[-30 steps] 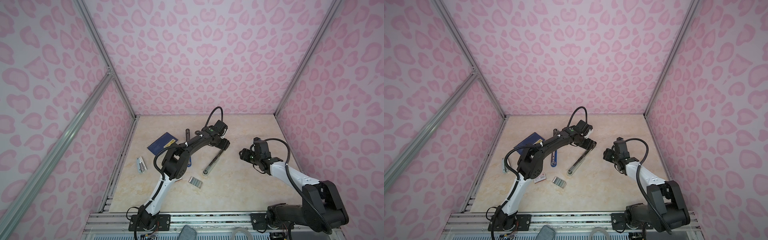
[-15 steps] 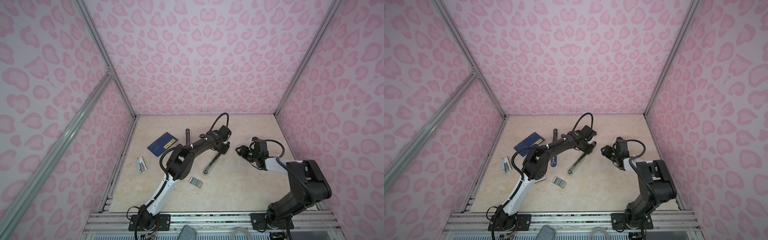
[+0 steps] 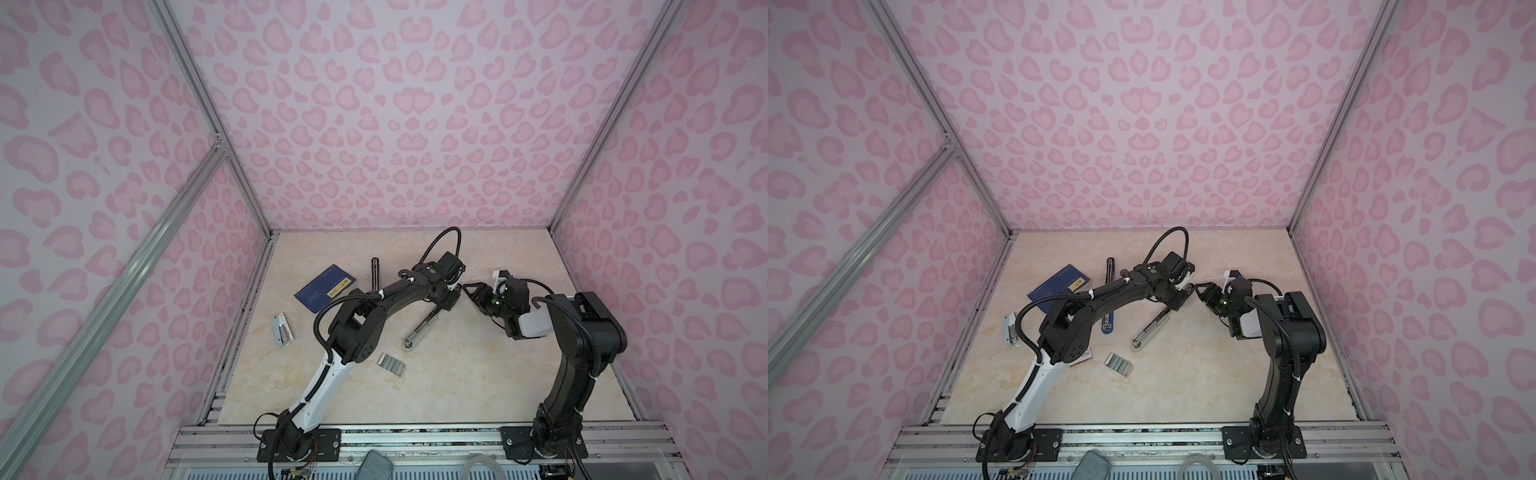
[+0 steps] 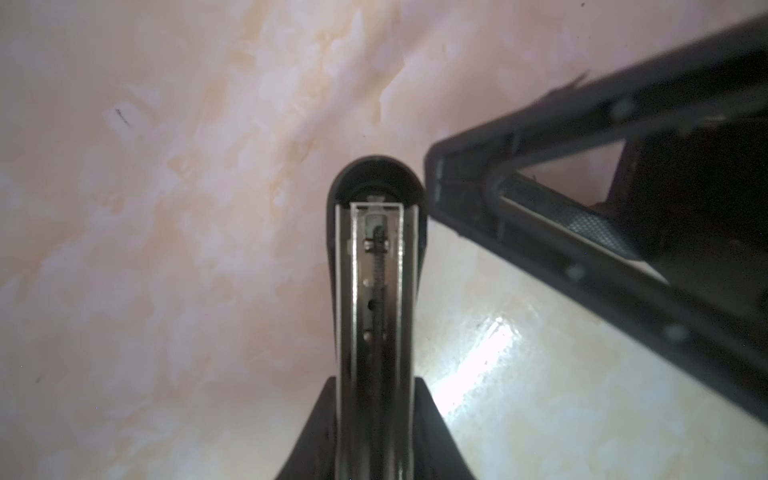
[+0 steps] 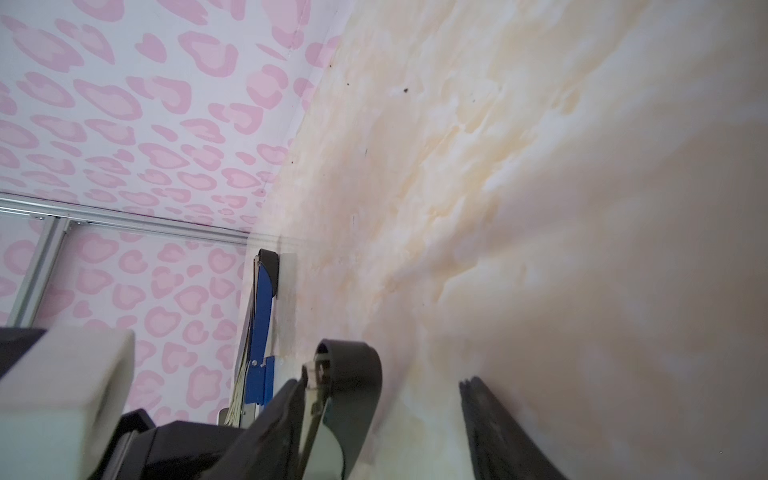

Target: Load the staples into the stapler

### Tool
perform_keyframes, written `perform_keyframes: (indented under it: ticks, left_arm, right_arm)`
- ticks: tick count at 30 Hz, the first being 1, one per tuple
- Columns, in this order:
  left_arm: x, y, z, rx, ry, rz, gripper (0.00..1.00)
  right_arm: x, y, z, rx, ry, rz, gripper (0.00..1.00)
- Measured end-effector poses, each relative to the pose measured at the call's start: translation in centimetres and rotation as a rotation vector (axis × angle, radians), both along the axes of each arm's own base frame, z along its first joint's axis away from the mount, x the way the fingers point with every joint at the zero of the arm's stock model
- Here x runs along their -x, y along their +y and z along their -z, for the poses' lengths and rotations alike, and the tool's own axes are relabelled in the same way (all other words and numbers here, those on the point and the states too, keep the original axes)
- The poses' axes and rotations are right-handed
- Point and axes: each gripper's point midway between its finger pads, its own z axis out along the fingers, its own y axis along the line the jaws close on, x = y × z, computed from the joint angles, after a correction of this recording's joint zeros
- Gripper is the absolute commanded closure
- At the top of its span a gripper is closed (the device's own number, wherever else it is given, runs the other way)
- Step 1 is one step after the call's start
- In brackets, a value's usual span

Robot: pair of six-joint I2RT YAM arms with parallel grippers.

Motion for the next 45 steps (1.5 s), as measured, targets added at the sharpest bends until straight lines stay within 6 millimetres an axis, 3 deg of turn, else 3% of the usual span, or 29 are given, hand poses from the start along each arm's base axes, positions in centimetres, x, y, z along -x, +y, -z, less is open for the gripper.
perform_keyframes:
  ticks: [8, 12, 19, 25, 29, 36, 41, 45]
  left_arm:
    - [-0.1, -0.4, -0.5, 0.022, -0.015, -0.001, 0.83]
    - [0.3, -1.1, -0.8, 0.036, -0.023, 0.012, 0.82]
    - [0.6, -1.4, -0.8, 0.040, -0.017, 0.018, 0.55]
    - [0.8, -0.9, -0.9, 0.034, -0.015, -0.002, 0.52]
    - [1.7, 1.1, -2.5, 0.020, -0.045, -0.031, 0.51]
    - [6.3, 8.1, -7.4, 0.092, -0.147, -0.134, 0.49]
    - [10.4, 13.2, -6.4, 0.135, -0.158, -0.201, 0.49]
    - [12.6, 15.1, -4.8, 0.182, -0.147, -0.227, 0.49]
  right_arm:
    - [-0.5, 1.8, -0.3, -0.092, -0.010, -0.041, 0.38]
    - [-0.6, 2.3, -0.3, -0.112, -0.002, -0.054, 0.44]
    - [-0.9, 1.9, -0.3, -0.133, -0.009, -0.040, 0.55]
    - [-1.0, 1.5, 0.1, -0.154, -0.014, -0.027, 0.55]
    - [-0.9, 1.5, -0.4, -0.140, -0.032, -0.034, 0.55]
    - [-0.8, 1.7, -1.0, -0.119, -0.058, -0.059, 0.55]
    - [-0.5, 2.0, -1.0, -0.118, -0.060, -0.076, 0.55]
    - [-0.3, 2.7, -1.4, -0.110, -0.075, -0.100, 0.55]
